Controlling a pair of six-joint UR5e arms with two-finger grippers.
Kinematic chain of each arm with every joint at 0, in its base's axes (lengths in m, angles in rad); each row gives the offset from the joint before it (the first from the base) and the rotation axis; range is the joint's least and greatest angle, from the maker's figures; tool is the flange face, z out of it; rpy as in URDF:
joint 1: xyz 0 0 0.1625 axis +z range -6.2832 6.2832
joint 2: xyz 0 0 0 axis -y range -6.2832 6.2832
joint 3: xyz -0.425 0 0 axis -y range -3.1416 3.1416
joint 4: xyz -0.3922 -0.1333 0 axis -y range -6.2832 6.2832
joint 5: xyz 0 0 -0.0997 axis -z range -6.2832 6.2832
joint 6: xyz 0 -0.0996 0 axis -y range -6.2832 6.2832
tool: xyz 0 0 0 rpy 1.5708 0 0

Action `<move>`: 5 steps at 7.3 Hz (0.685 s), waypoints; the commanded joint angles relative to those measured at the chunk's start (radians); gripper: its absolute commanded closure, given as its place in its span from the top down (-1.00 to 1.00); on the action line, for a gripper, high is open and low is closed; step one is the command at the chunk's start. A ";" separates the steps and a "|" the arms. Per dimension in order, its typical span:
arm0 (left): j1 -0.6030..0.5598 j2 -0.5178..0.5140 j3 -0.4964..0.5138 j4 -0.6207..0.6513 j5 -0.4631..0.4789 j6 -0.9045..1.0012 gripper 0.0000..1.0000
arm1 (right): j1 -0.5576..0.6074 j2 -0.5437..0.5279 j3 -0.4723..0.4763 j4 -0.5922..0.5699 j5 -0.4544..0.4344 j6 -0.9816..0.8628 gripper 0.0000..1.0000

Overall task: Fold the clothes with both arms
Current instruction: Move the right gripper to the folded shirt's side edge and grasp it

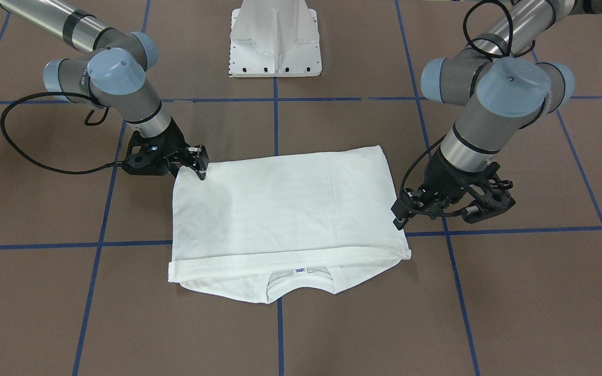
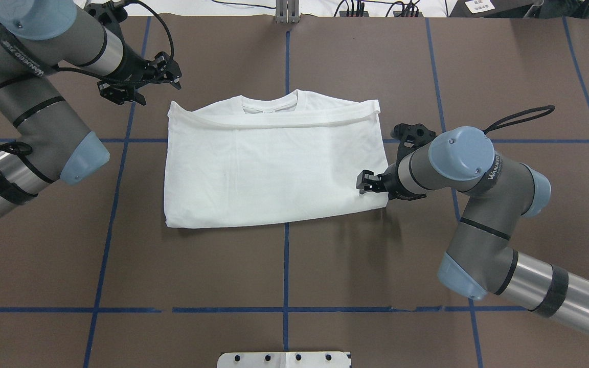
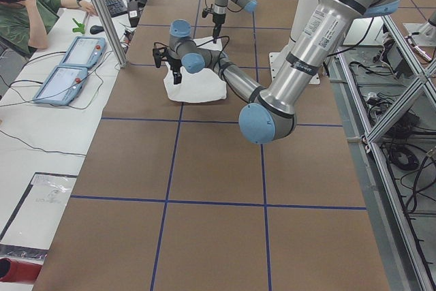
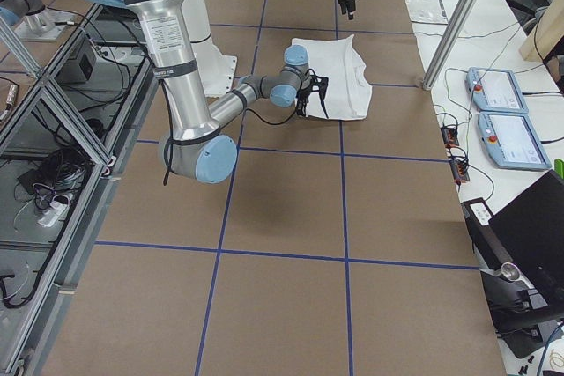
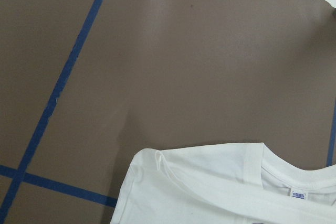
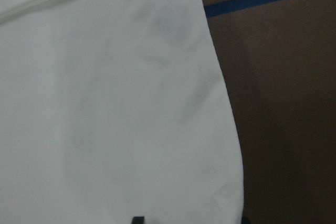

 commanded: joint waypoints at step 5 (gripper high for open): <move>0.006 -0.005 -0.005 -0.002 0.000 -0.028 0.68 | -0.004 -0.063 0.196 -0.287 -0.003 -0.004 -1.00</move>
